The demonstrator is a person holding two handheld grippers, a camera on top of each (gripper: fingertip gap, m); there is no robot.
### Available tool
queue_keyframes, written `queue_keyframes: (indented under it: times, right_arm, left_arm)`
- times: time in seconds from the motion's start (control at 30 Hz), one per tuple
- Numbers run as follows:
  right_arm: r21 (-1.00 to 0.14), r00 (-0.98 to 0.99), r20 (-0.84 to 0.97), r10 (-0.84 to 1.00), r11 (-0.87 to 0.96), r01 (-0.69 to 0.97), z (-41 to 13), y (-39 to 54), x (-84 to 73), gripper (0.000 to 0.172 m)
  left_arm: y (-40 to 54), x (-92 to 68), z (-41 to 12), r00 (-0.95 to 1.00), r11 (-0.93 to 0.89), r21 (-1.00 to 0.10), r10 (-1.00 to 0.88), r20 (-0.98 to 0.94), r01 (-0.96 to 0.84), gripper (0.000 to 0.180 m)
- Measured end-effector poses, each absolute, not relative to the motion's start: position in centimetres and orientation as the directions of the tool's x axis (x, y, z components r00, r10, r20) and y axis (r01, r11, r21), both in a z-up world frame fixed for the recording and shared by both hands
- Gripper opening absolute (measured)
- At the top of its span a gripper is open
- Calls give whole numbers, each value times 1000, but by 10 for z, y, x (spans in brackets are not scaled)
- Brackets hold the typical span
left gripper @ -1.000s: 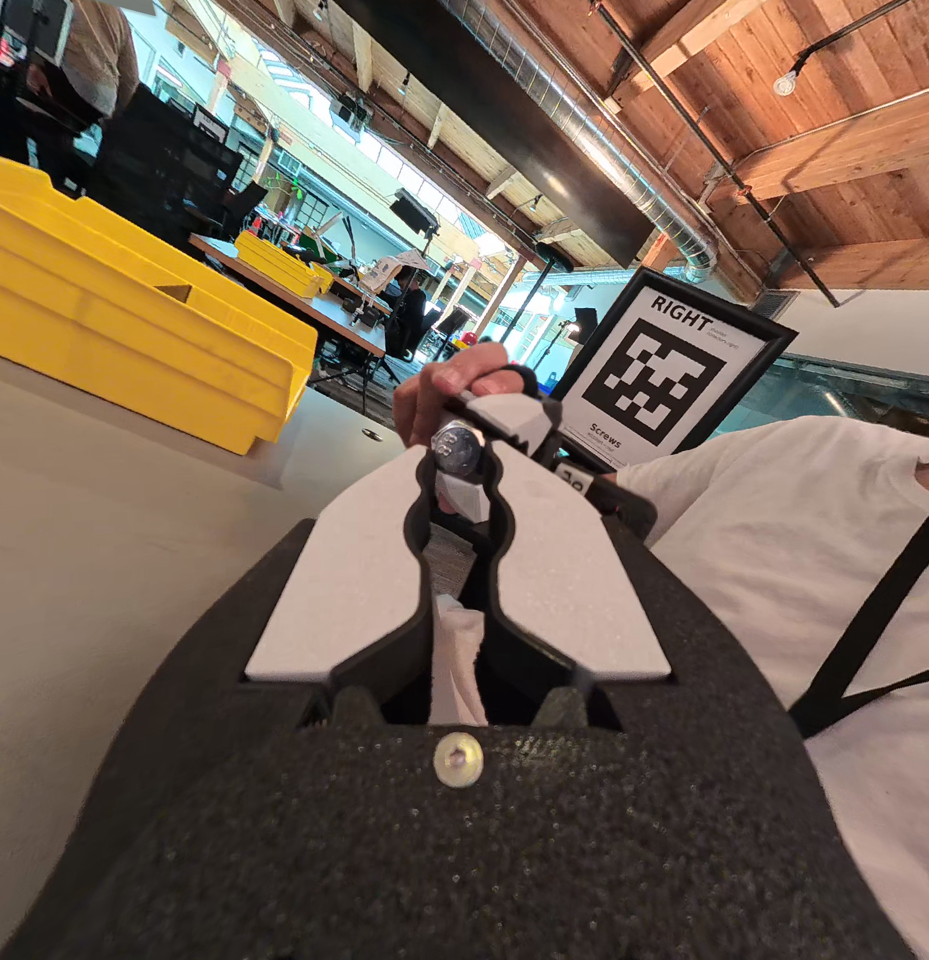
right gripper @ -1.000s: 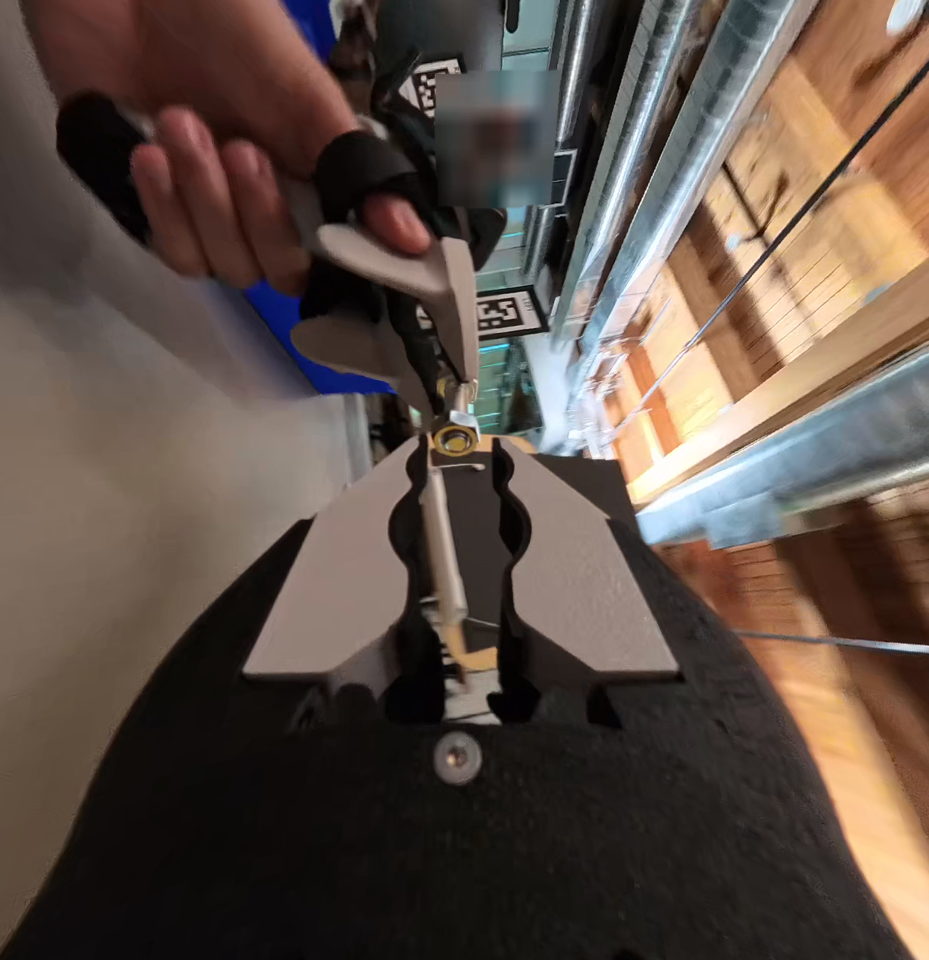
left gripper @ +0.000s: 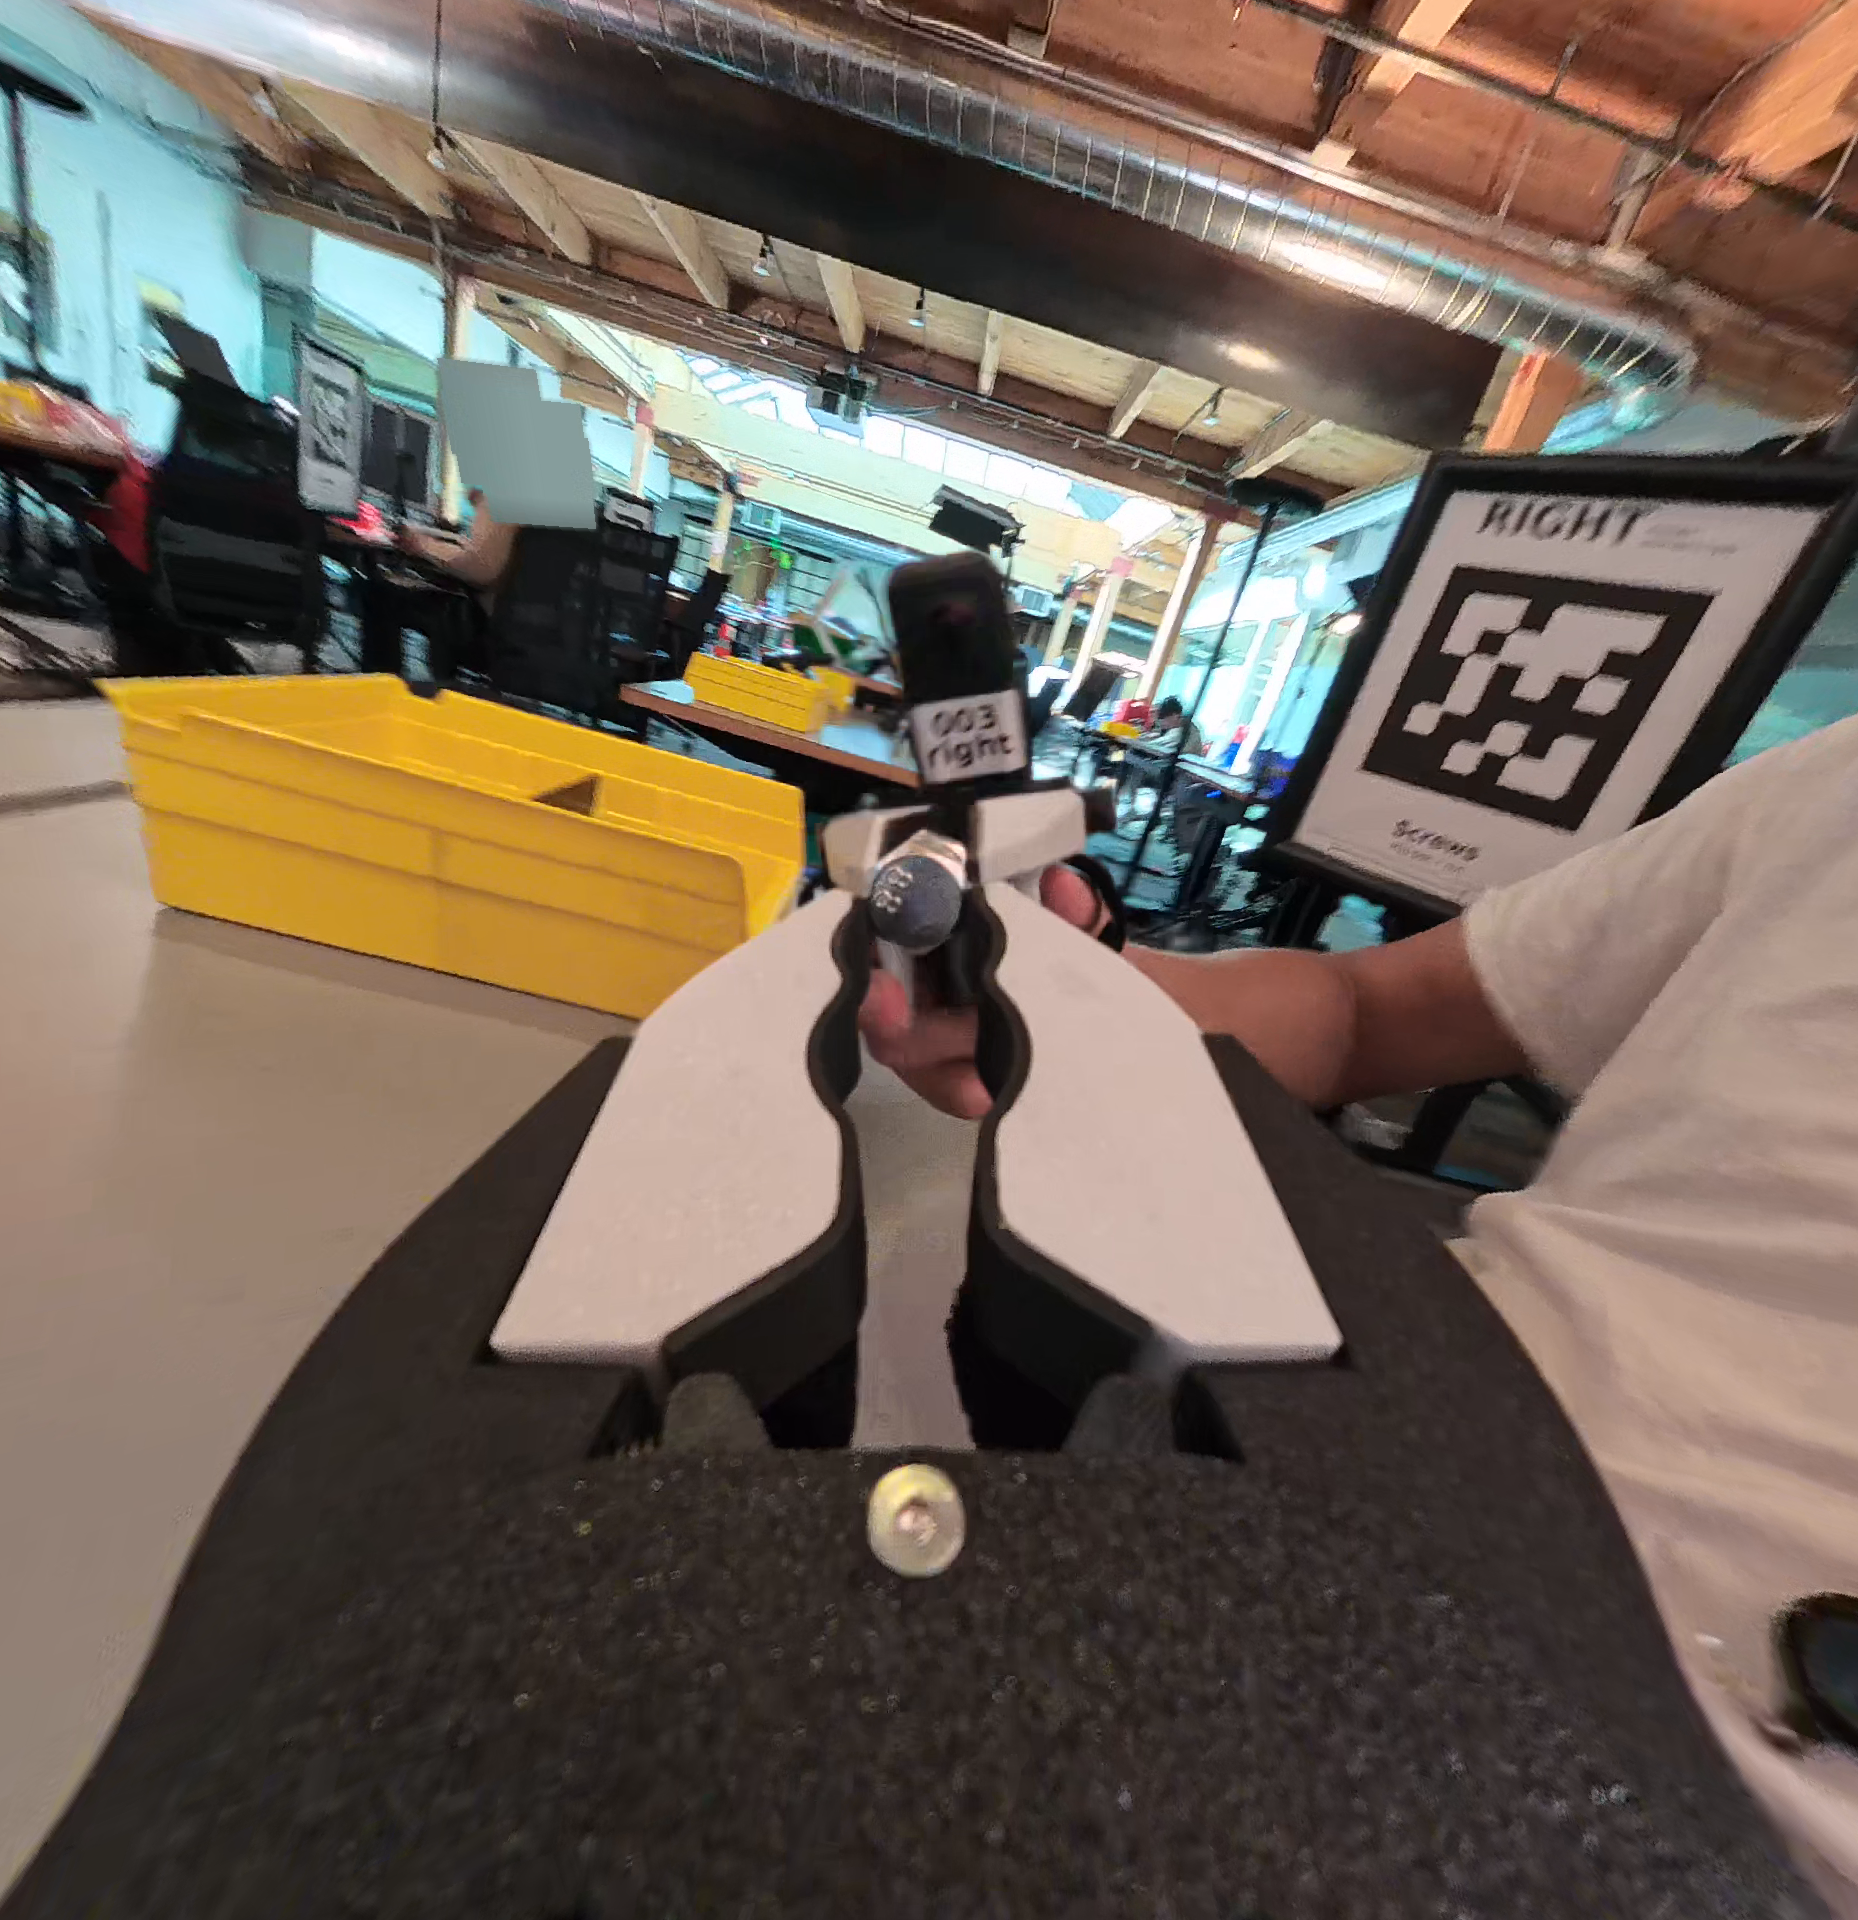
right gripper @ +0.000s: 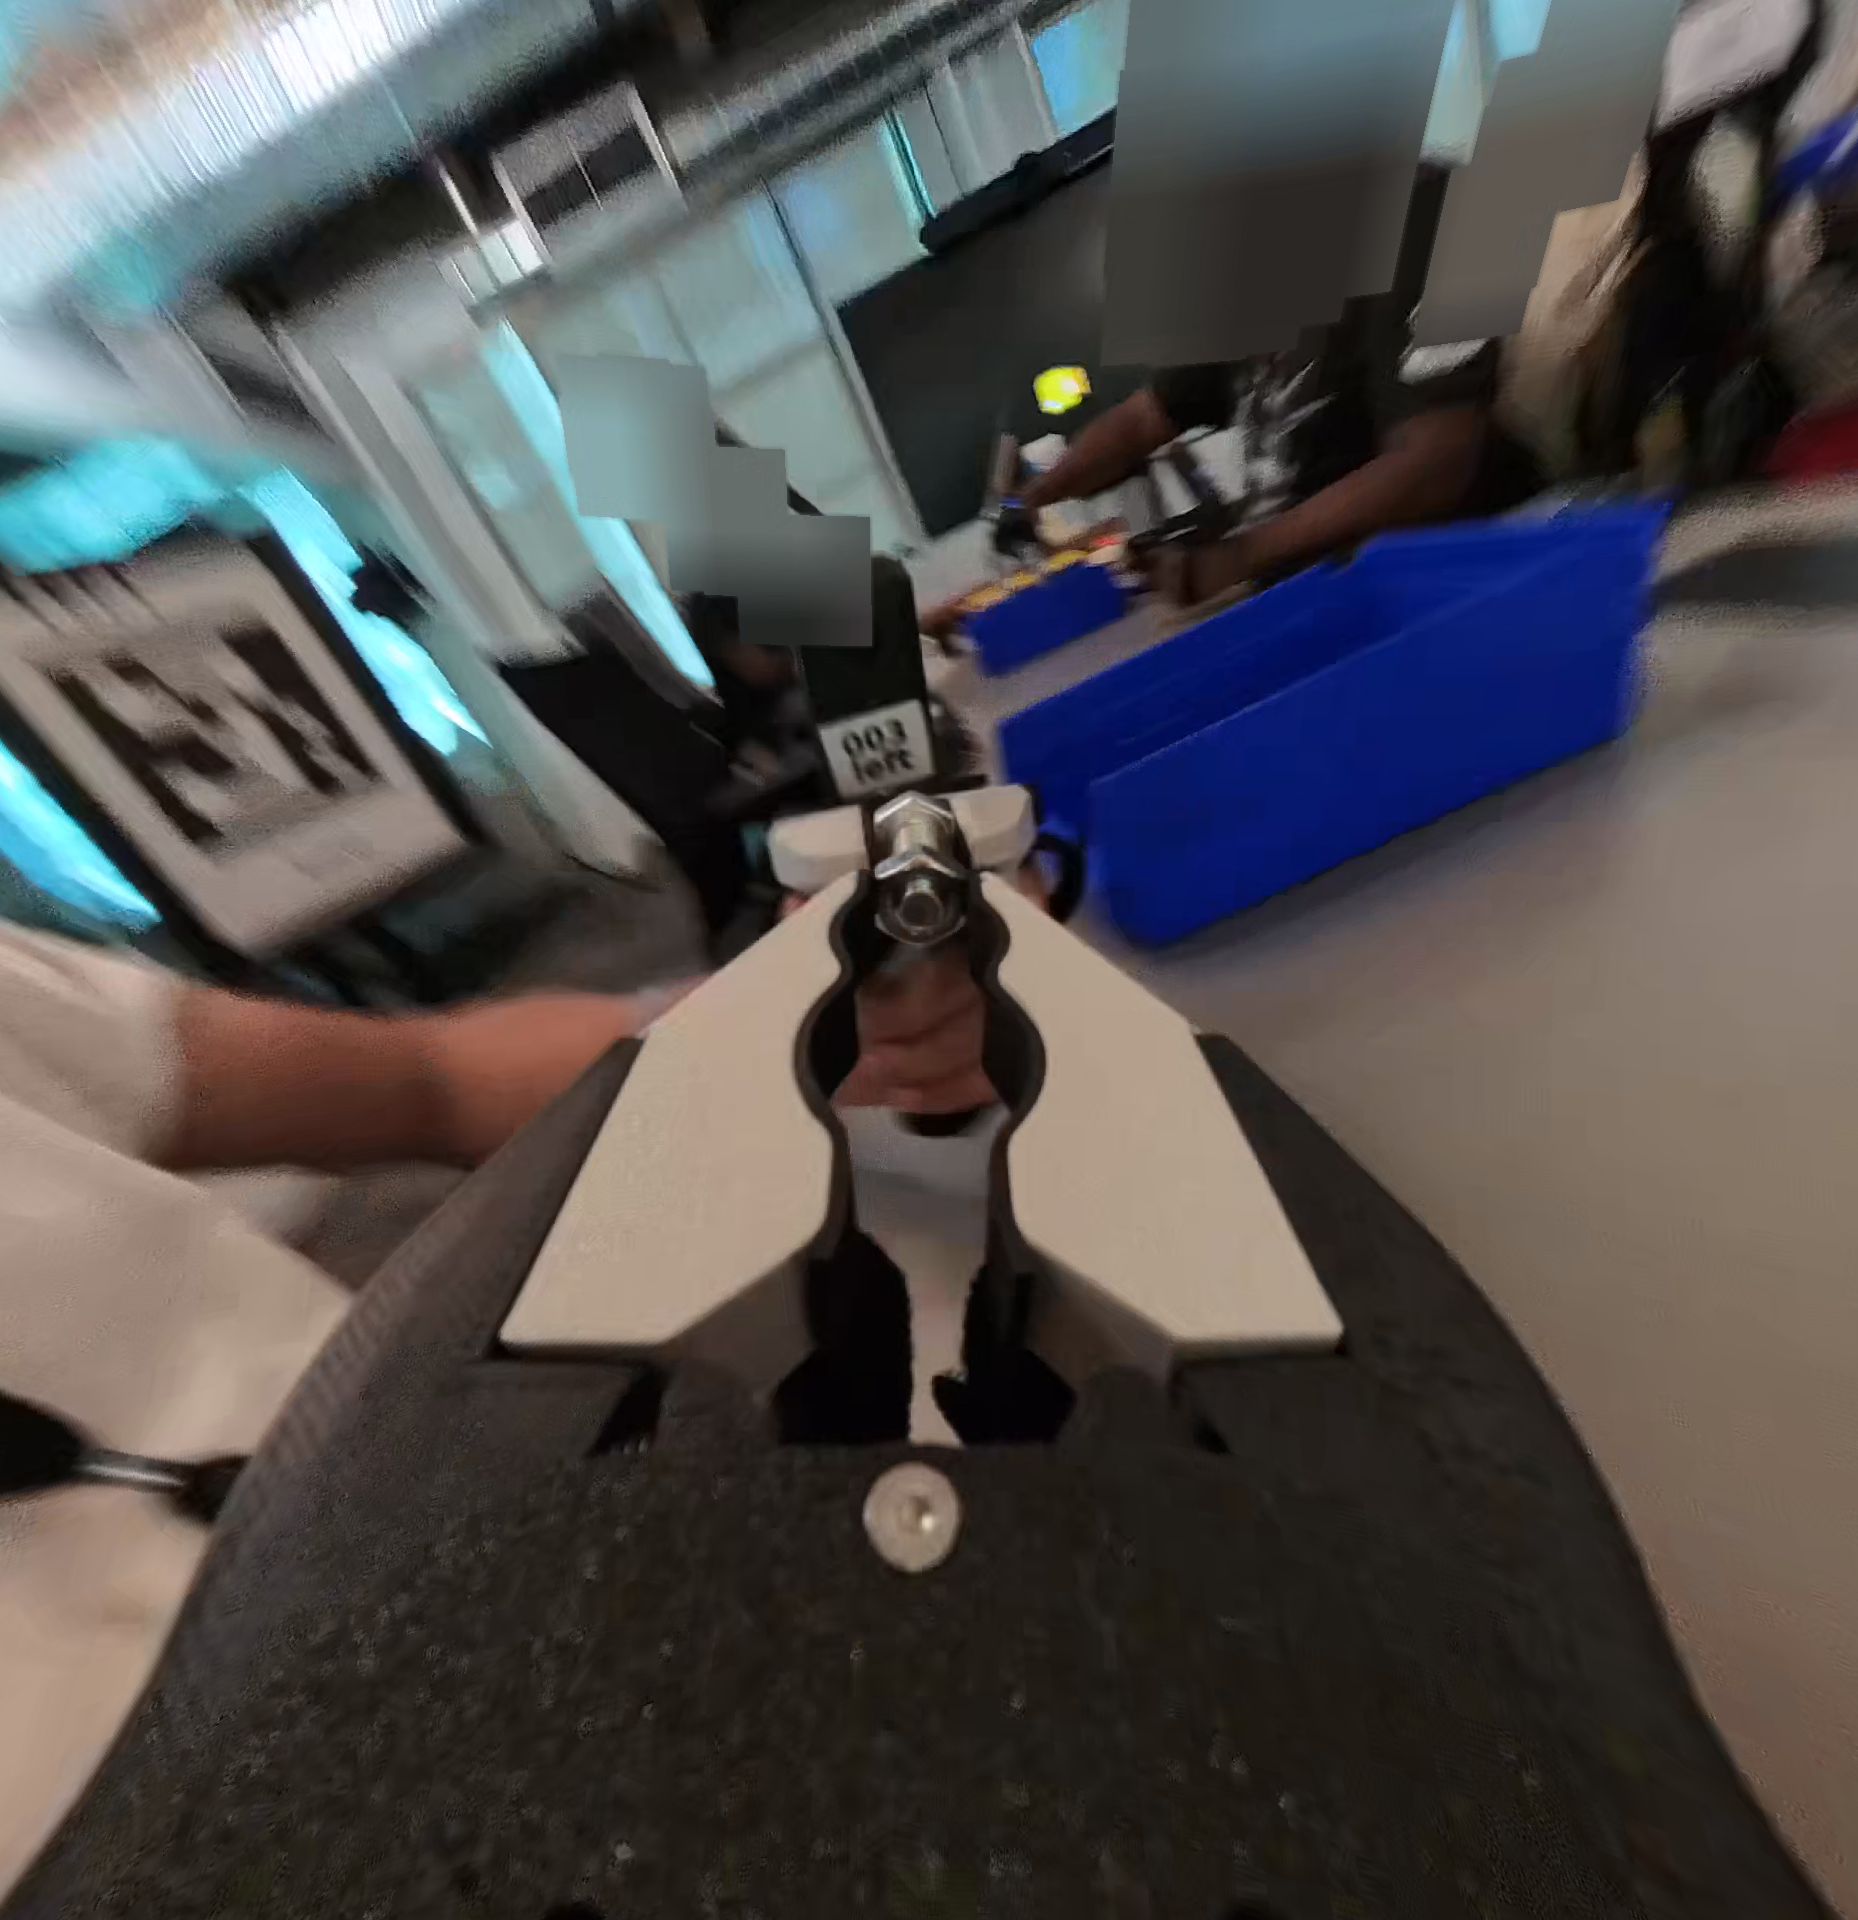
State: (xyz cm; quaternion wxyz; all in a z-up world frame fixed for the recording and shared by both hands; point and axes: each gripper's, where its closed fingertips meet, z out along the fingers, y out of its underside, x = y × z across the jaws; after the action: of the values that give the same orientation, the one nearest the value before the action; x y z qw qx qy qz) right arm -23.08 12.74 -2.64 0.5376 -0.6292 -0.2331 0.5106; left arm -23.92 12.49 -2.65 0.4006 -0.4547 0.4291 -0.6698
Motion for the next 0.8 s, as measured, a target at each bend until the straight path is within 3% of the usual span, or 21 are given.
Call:
queue_keyframes:
  times: [0.07,0.1,0.17,0.23,0.33,0.37,0.43,0.5,0.57,0.67,0.73,0.8]
  right_arm:
    - [-1000,541,-14,841,-8,-14,-26,123,-233,17]
    - [-980,584,197,787,149,130,-26,121,-233,17]
    - [-806,568,591,572,402,434,-29,119,-232,17]
    - [-526,437,850,294,509,682,-32,120,-230,17]
    - [-71,144,983,-114,486,871,-34,123,-228,17]
    - [-34,126,979,-162,474,880,-34,123,-228,17]
    - [-140,211,974,-88,501,854,-38,124,-229,22]
    - [-343,377,925,42,517,784,-30,125,-228,29]
    - [-615,571,780,257,480,625,-25,129,-225,43]
    - [-943,680,333,653,232,239,-35,131,-230,48]
    - [-993,565,-120,816,-99,-68,-42,128,-237,48]
    - [-848,325,-517,792,-424,-317,-41,129,-238,47]
  left_arm:
    - [122,-241,-25,-332,-411,-905,-873,357,111,17]
    - [121,-241,-25,-360,-453,-887,-845,396,89,17]
    - [119,-240,-25,-385,-499,-865,-811,441,60,16]
    - [120,-238,-28,-380,-514,-857,-802,461,46,17]
    - [122,-237,-32,-371,-532,-846,-792,485,29,17]
    - [123,-237,-32,-366,-535,-844,-792,489,28,16]
    - [125,-237,-32,-358,-535,-844,-795,490,32,17]
    - [126,-239,-29,-352,-532,-845,-802,483,50,17]
    - [128,-241,-27,-337,-516,-854,-817,468,64,17]
    - [132,-243,-26,-305,-485,-870,-845,439,91,17]
    - [134,-244,-25,-279,-451,-885,-869,408,111,17]
    - [133,-245,-24,-262,-409,-904,-892,368,123,17]
